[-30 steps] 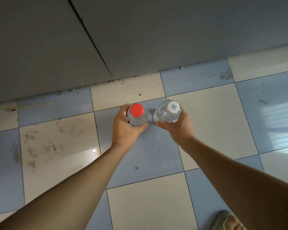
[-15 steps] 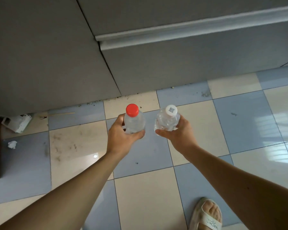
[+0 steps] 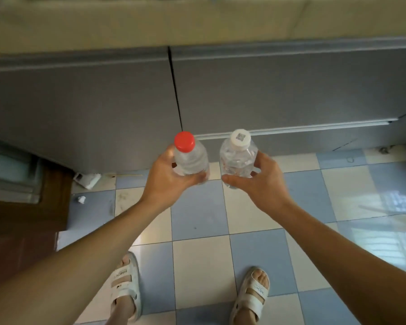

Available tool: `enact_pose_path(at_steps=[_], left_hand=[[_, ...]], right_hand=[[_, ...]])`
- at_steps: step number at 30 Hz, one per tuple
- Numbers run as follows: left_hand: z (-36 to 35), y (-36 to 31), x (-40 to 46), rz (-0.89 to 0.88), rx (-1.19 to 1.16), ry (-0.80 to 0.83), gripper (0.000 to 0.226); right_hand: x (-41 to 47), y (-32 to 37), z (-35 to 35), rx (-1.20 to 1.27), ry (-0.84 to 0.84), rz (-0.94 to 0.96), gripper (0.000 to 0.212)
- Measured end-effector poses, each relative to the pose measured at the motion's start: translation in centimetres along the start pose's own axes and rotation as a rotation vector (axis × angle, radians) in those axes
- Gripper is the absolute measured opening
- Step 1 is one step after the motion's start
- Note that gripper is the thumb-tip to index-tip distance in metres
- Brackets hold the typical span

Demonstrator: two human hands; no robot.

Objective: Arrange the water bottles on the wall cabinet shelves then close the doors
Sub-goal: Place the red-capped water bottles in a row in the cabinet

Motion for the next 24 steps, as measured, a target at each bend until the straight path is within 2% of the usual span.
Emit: enact_pose_path(at_steps=[4,9,14,24], left_hand=[[5.0,-8.5,-3.6,-0.067,0.021,-0.006,0.066],[12.3,-17.5,-7.5,-0.158,0.034,-0.069,0.067],[21.5,-24.2,-10.0,-0.313,0.005,-0.082,0.07],[40.1,-41.0,-11.3,-0.554,-0.039,-0.152,0.052]], right_hand=[[-3.6,10.5,0.5,-0.005,0.012,0.081,0.056],[-7.0,22.3,-1.2,0.062,-0.004,0.175,0.075],[-7.6,33.9,-3.2,0.027,-0.014,0.255,0.06],[-7.5,57.4,-5.3,0.127,-0.16,0.451,0.084]])
Point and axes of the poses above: each hand's wrist, its own x-axis towards the middle knuckle, its own z-axis out of the back of the hand, y = z × x, the point moved 1 cm from there along x, towards the middle knuckle, and after that the axes turned 13 degrees about y, right-handed, at the moved point
